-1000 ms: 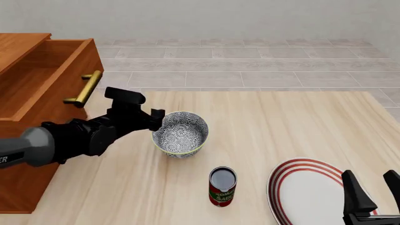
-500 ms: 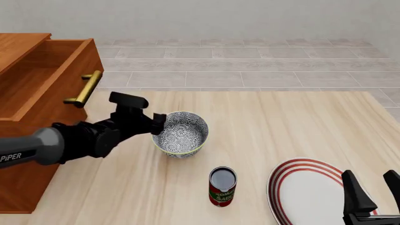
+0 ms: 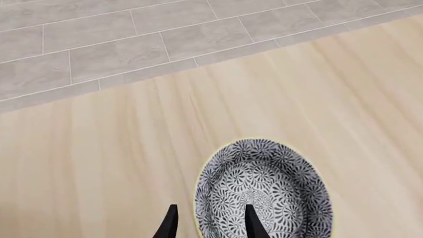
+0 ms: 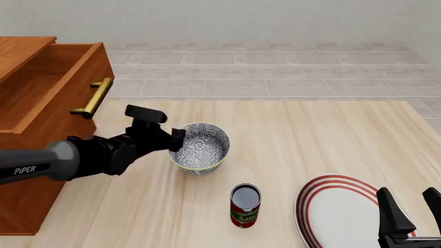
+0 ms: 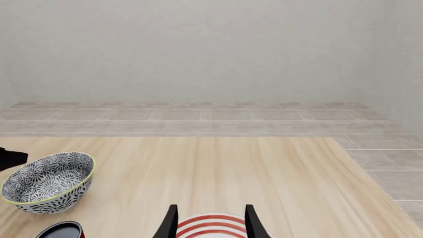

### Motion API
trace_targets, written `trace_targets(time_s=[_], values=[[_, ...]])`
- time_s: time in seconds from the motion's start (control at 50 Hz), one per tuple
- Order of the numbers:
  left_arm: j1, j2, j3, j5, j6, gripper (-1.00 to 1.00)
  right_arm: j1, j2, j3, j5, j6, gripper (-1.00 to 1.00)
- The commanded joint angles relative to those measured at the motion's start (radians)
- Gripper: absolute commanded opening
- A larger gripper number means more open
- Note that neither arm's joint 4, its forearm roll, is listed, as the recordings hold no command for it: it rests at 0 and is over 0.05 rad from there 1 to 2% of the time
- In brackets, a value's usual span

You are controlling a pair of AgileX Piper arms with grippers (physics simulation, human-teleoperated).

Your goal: Put the bowl on top of the cabinet.

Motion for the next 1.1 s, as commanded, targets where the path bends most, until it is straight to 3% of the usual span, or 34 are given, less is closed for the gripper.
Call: trace_targets(time_s=[0.02,1.1], values=[[0.002,0.024,-0.004,-0.01,0.006,1.0,0.0,0.0,0.0,0.0,0.0,1.0],[0.01,0.156,-0.049,-0.035,-0.001,1.0,0.0,0.0,0.0,0.0,0.0,1.0]])
